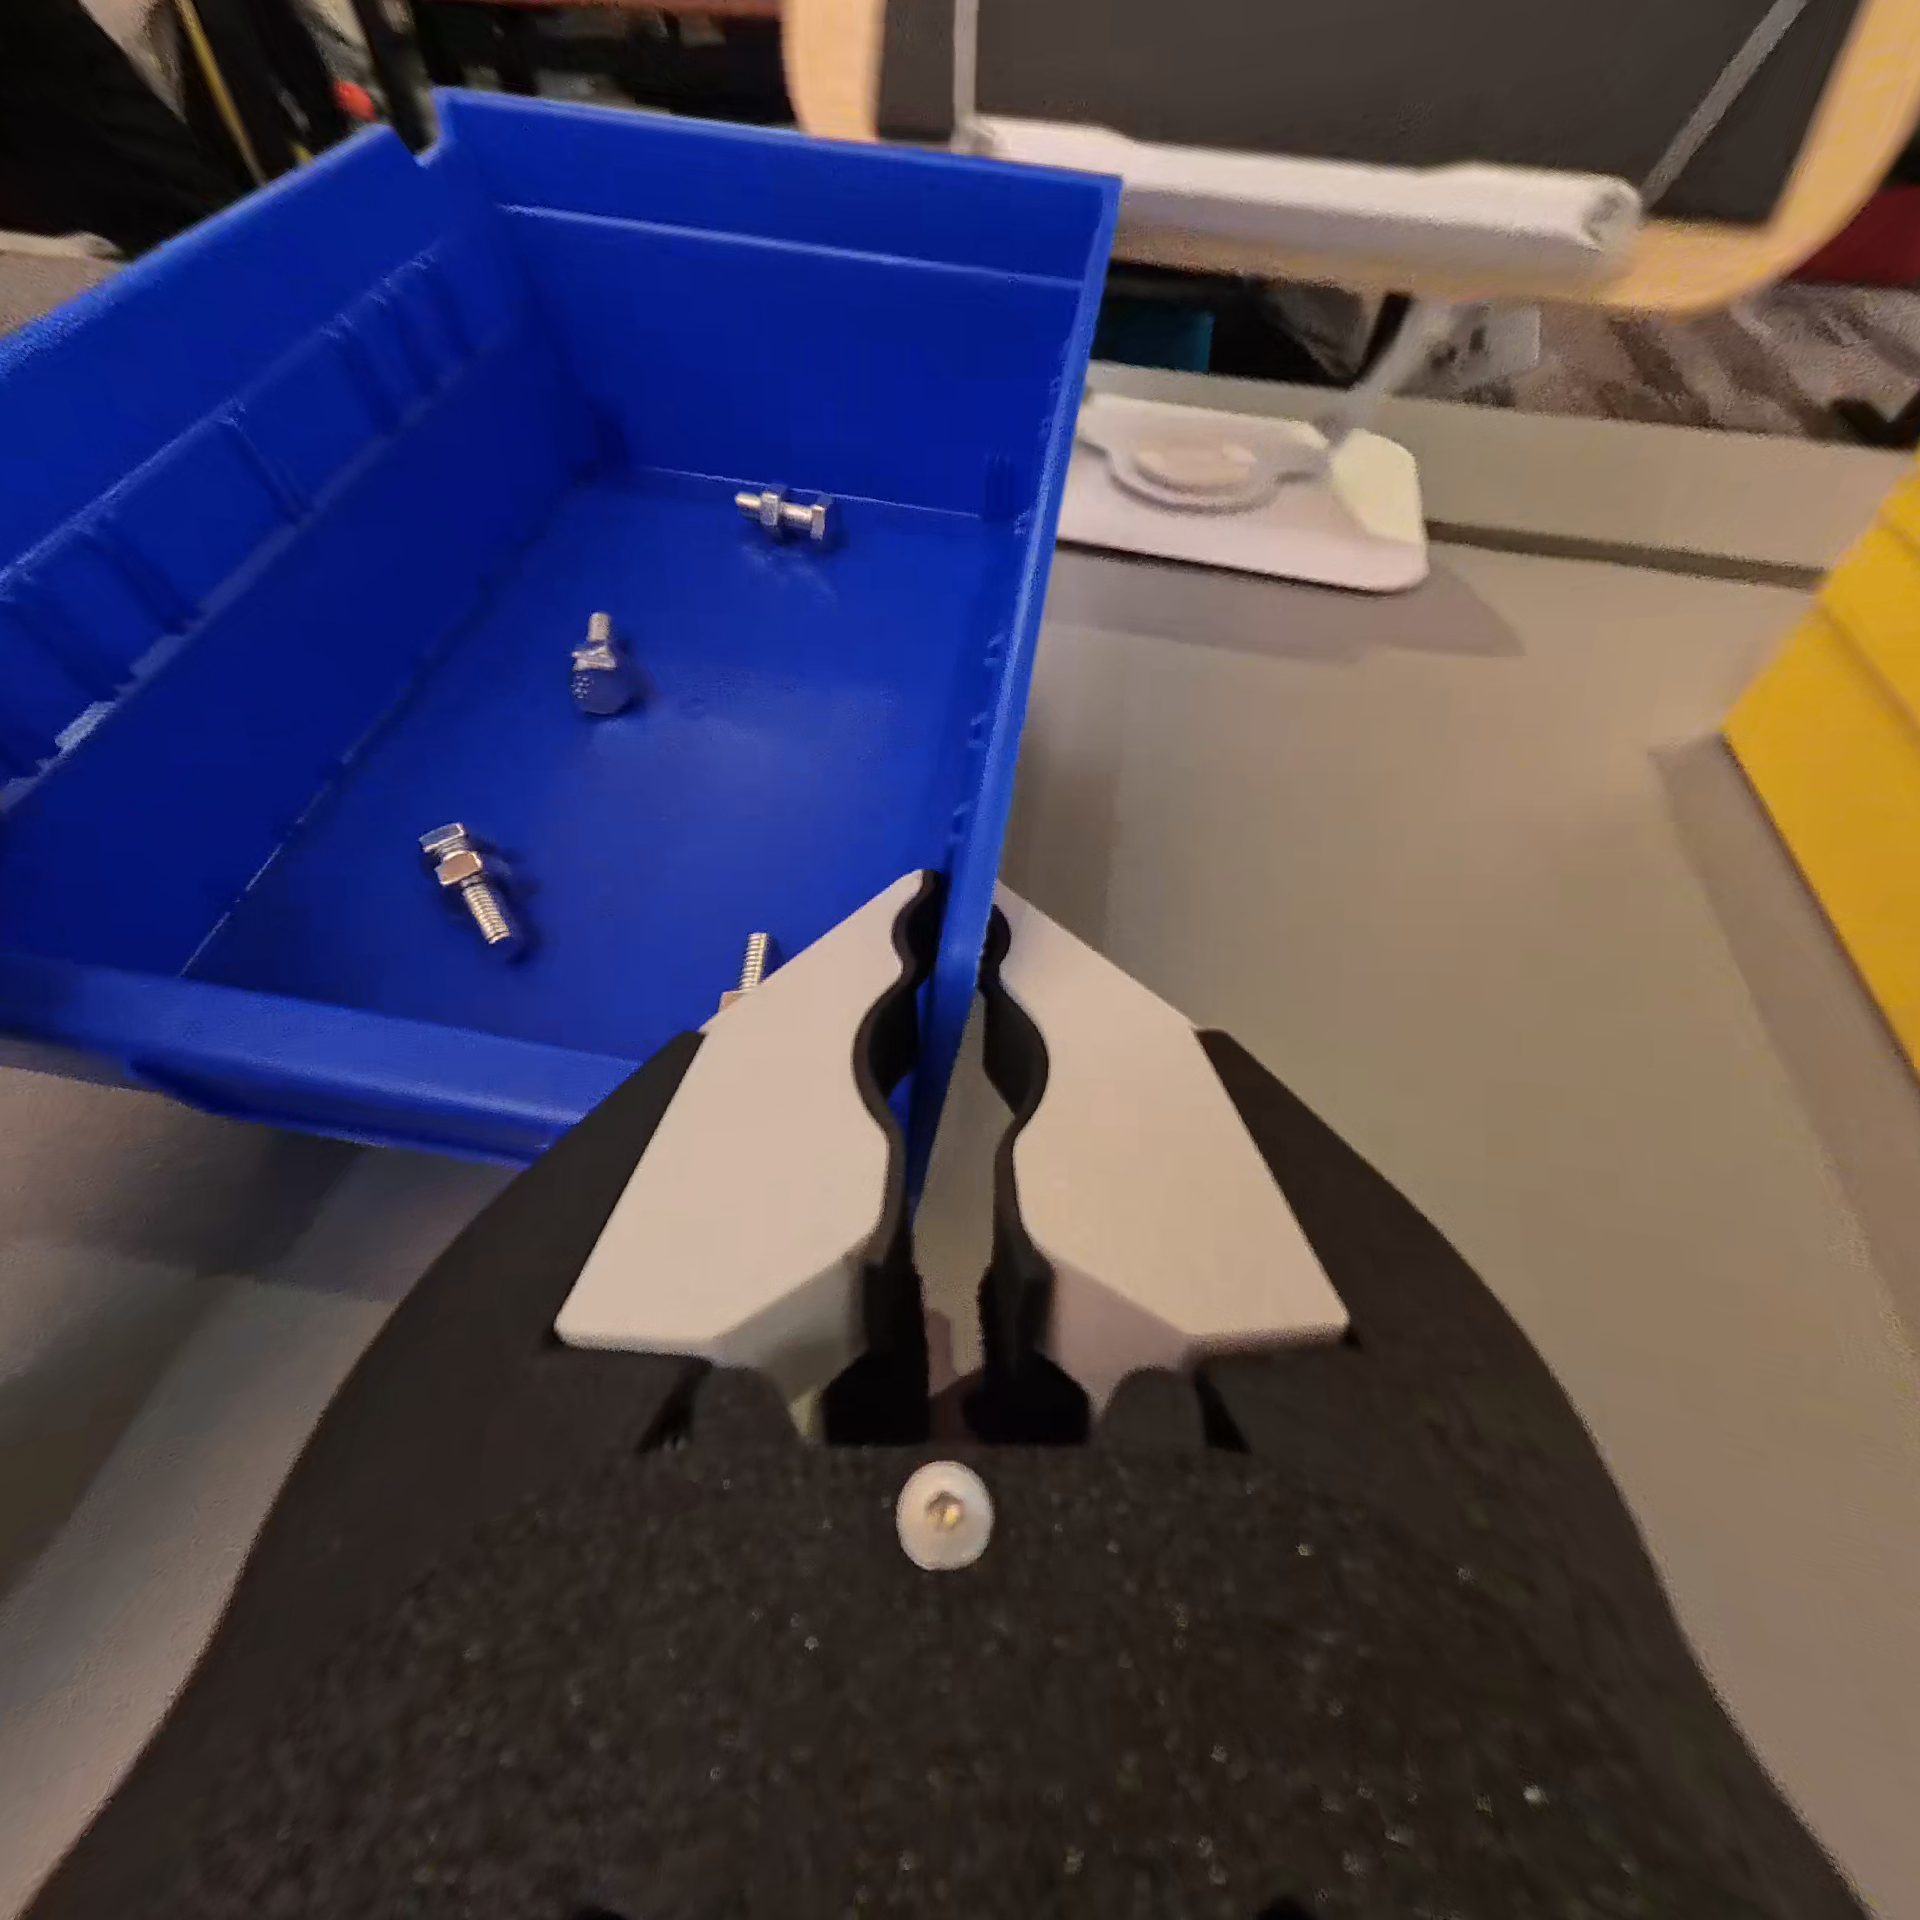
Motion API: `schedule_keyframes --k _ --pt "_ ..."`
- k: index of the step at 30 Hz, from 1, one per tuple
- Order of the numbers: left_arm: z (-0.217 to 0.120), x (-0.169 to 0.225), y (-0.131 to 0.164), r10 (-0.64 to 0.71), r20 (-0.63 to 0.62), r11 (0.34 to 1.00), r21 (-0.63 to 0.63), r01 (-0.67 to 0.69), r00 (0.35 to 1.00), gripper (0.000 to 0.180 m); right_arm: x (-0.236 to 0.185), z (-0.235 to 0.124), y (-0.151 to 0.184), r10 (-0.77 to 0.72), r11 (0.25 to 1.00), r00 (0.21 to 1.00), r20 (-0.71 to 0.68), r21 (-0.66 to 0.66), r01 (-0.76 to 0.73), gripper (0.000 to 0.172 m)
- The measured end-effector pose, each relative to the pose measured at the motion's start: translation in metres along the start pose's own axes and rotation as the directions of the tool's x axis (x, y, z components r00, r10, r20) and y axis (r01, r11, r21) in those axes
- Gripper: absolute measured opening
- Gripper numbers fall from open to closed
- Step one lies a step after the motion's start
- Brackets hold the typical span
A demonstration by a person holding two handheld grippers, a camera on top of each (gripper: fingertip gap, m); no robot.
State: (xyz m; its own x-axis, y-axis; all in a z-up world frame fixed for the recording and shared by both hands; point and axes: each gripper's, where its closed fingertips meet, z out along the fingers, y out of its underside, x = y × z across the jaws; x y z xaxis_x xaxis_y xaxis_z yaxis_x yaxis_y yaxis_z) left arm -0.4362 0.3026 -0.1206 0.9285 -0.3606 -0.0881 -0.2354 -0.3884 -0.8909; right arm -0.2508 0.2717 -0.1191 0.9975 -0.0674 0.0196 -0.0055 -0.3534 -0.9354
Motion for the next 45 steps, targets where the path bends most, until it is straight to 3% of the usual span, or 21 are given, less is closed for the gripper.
schedule_keyframes --k 8,12,17,19,20,22,26,29,33,35,40,45 --pt "-0.009 -0.128 0.026 -0.018 0.028 0.999 -0.043 0.019 0.999 0.001 -0.129 0.028 0.0 -0.064 0.997 0.995 0.078 -0.045 0.067 0.005" --pt "0.002 -0.156 0.036 -0.062 0.01 0.996 -0.067 0.063 0.998 0.002 -0.153 0.04 -0.001 -0.032 0.998 0.996 0.088 -0.046 0.036 0.007" --pt "0.009 -0.164 0.032 -0.229 -0.004 0.973 -0.02 0.229 0.973 0.008 -0.165 0.044 -0.002 -0.024 0.998 0.984 0.176 -0.051 0.034 0.017" --pt "0.005 -0.159 0.022 -0.276 -0.043 0.961 0.018 0.277 0.96 0.024 -0.166 0.034 0.007 -0.073 0.991 0.968 0.24 -0.095 0.098 0.042" --pt "0.001 -0.159 0.017 -0.3 -0.047 0.953 0.035 0.301 0.953 0.028 -0.161 0.025 0.01 -0.064 0.987 0.967 0.245 -0.125 0.097 0.046" --pt "-0.012 -0.167 0.005 -0.359 -0.027 0.928 0.093 0.36 0.933 0.039 -0.167 -0.004 0.013 0.045 0.982 0.925 0.377 -0.188 0.029 0.046" --pt "-0.039 -0.183 -0.01 -0.5 -0.023 0.839 0.238 0.49 0.866 0.039 -0.161 -0.066 0.009 0.144 0.97 0.783 0.605 -0.242 0.008 0.047" --pt "-0.044 -0.177 -0.003 -0.561 -0.016 0.802 0.237 0.548 0.828 0.039 -0.134 -0.097 0.012 0.148 0.97 0.696 0.703 -0.242 0.038 0.047" --pt "-0.046 -0.142 -0.009 -0.535 -0.025 0.817 0.237 0.525 0.844 0.036 -0.067 -0.112 0.02 0.103 0.975 0.666 0.739 -0.207 0.079 0.049" --pt "-0.047 -0.116 -0.021 -0.485 -0.048 0.84 0.252 0.481 0.873 0.032 -0.018 -0.107 0.023 0.054 0.981 0.72 0.692 -0.171 0.091 0.049" --pt "-0.048 -0.042 -0.044 -0.315 -0.142 0.902 0.264 0.343 0.938 0.03 0.134 -0.096 0.007 -0.059 0.998 0.928 0.368 0.004 0.062 0.05" --pt "-0.051 -0.005 -0.024 -0.219 -0.14 0.936 0.249 0.248 0.966 0.029 0.266 -0.104 -0.006 0.136 0.984 0.986 0.098 0.104 -0.146 0.05"
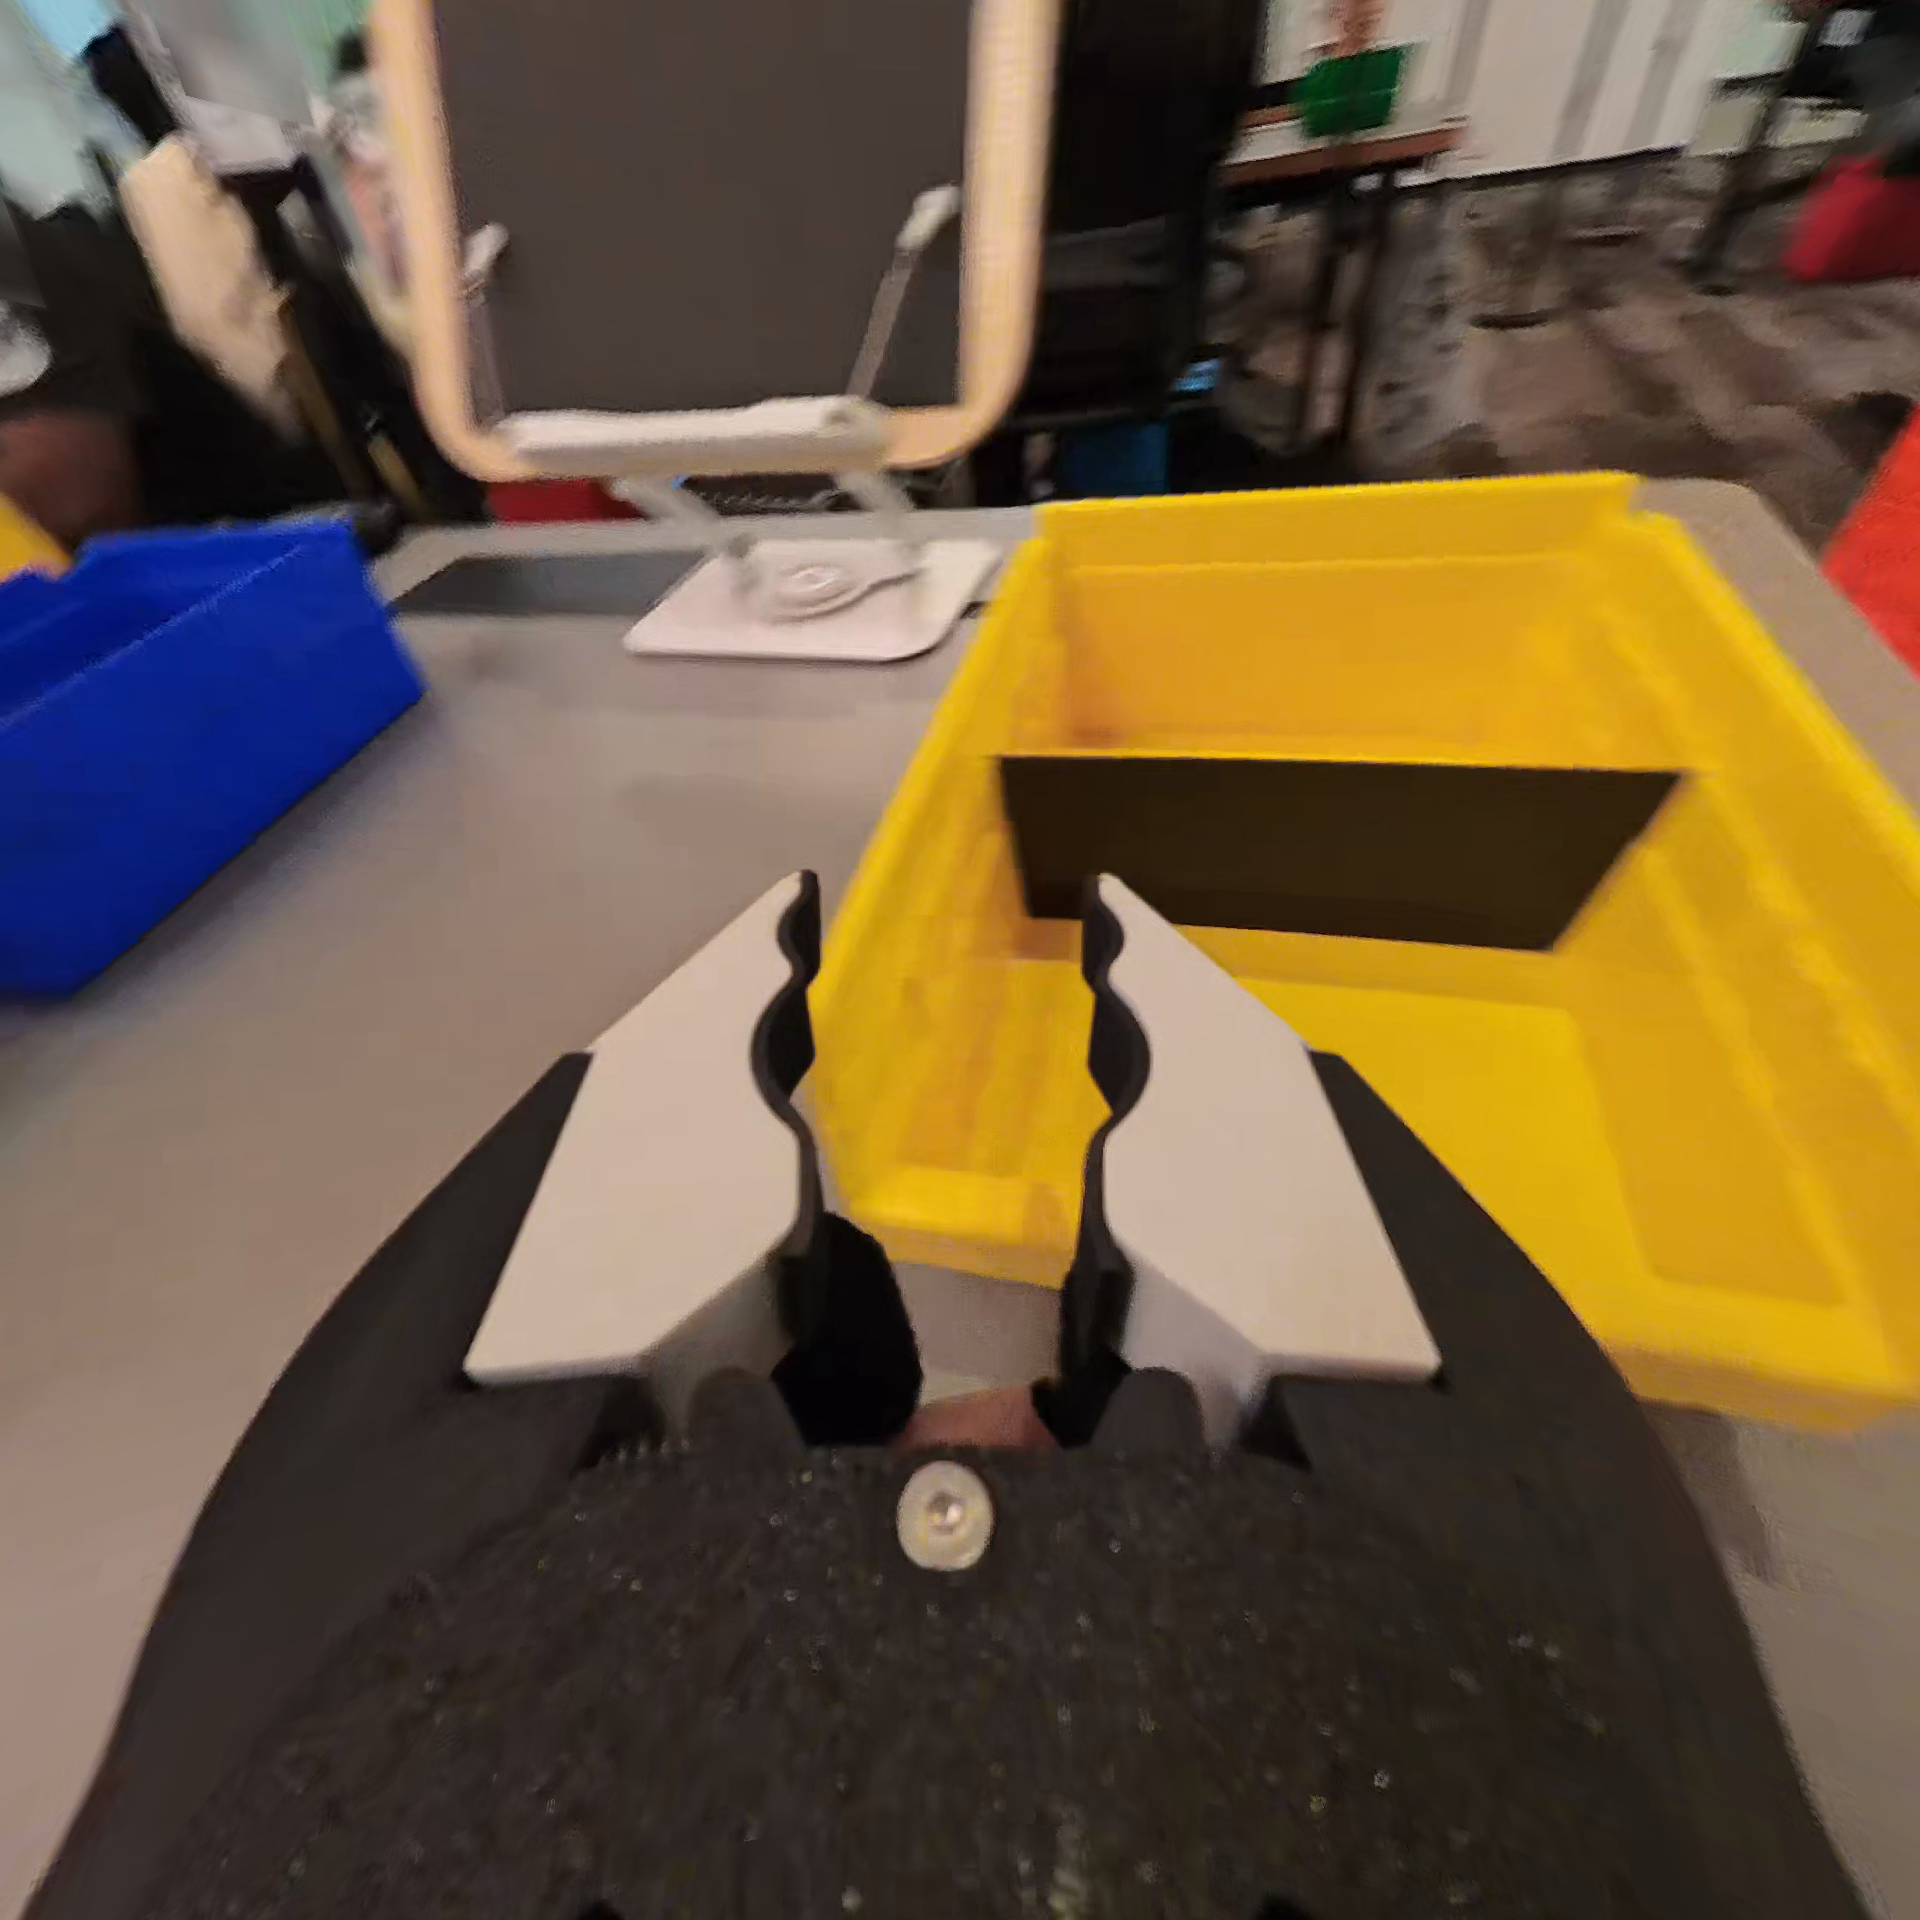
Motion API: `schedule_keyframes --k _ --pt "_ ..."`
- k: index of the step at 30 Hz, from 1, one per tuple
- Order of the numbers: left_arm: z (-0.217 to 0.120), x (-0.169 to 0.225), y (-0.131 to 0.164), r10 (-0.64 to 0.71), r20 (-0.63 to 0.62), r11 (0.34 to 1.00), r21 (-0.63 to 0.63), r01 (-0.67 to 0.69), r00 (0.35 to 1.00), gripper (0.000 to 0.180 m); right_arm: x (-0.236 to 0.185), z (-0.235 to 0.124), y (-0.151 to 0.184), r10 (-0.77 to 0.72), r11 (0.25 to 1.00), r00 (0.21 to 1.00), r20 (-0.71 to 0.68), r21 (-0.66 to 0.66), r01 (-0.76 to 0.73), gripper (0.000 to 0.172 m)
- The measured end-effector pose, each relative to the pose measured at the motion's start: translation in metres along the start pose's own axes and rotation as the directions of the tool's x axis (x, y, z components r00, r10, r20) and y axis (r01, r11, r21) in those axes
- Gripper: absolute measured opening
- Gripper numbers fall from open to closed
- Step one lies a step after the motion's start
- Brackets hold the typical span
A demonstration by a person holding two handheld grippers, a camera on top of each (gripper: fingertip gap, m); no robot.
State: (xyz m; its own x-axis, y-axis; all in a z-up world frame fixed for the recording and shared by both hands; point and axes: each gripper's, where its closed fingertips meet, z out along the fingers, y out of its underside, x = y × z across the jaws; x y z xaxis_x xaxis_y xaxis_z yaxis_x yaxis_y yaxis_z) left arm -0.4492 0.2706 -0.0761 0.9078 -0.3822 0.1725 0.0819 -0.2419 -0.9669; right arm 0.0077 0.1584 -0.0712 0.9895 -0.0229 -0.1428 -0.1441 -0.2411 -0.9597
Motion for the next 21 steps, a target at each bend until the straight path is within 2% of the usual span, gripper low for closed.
schedule_keyframes --k 3,6,9,12,15,18,21 --pt "-0.004 -0.011 0.028 0.045 0.052 0.997 -0.07 -0.042 0.998 0.025 0.045 -0.006 0.002 0.071 0.996 0.995 -0.066 0.055 -0.067 0.05" --pt "0.004 -0.021 0.036 0.028 0.046 0.991 -0.131 -0.021 0.999 0.027 0.07 -0.005 0.008 0.042 0.999 0.991 -0.13 0.031 -0.039 0.051" --pt "0.009 -0.028 0.042 0.078 0.064 0.982 -0.175 -0.066 0.995 0.029 0.089 -0.007 0.008 0.015 0.998 0.979 -0.205 0.063 -0.002 0.05" --pt "0.011 -0.023 0.043 0.145 0.063 0.976 -0.176 -0.132 0.987 0.028 0.095 -0.001 0.023 0.052 0.998 0.974 -0.222 0.047 -0.043 0.05" --pt "0.013 -0.014 0.048 0.202 0.045 0.962 -0.195 -0.19 0.978 0.028 0.089 0.008 0.033 0.114 0.993 0.979 -0.169 0.016 -0.113 0.05" --pt "0.012 -0.008 0.05 0.238 0.033 0.953 -0.202 -0.227 0.971 0.028 0.09 0.01 0.033 0.085 0.996 0.981 -0.176 0.008 -0.085 0.05" --pt "0.01 -0.004 0.05 0.214 0.013 0.96 -0.188 -0.208 0.977 0.028 0.091 0.01 0.036 0.039 0.999 0.98 -0.197 -0.007 -0.041 0.05"
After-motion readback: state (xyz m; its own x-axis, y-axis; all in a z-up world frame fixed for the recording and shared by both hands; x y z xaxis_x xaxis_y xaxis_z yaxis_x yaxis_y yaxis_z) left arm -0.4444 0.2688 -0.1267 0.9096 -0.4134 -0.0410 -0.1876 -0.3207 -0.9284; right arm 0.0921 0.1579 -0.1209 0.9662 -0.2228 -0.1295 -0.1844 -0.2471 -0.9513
